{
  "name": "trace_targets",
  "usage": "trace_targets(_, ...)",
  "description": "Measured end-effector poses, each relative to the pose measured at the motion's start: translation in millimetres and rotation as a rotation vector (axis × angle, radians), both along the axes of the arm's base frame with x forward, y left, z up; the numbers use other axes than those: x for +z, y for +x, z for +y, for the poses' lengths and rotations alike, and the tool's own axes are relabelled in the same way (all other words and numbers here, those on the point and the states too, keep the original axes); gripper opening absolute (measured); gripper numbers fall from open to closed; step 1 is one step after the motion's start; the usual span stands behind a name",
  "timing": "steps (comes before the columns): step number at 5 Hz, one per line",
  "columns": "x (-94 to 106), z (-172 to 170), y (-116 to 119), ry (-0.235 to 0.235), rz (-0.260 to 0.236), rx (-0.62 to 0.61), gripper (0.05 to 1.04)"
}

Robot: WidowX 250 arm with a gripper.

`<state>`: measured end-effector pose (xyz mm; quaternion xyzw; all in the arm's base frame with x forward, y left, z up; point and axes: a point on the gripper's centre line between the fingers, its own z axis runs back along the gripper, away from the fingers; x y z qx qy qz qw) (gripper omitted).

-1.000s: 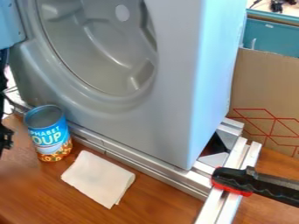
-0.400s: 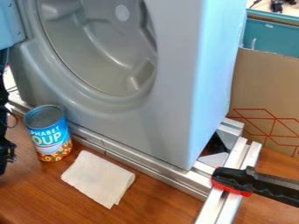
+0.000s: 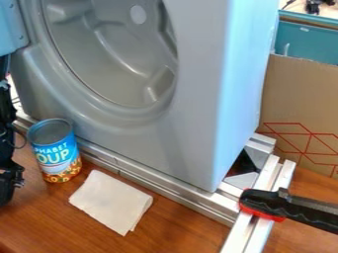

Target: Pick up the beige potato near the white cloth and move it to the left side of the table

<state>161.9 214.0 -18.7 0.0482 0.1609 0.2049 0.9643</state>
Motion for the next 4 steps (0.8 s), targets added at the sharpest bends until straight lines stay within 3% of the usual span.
trace_targets(1, 0.5, 0, 0, 0.001, 0.0, 0.003, 1.011)
trace_targets(2, 13.3, -3, -2, 0.018, -0.034, -0.008, 1.007)
trace_targets(4, 59.1, -23, -20, 0.103, -0.133, -0.048, 1.003)
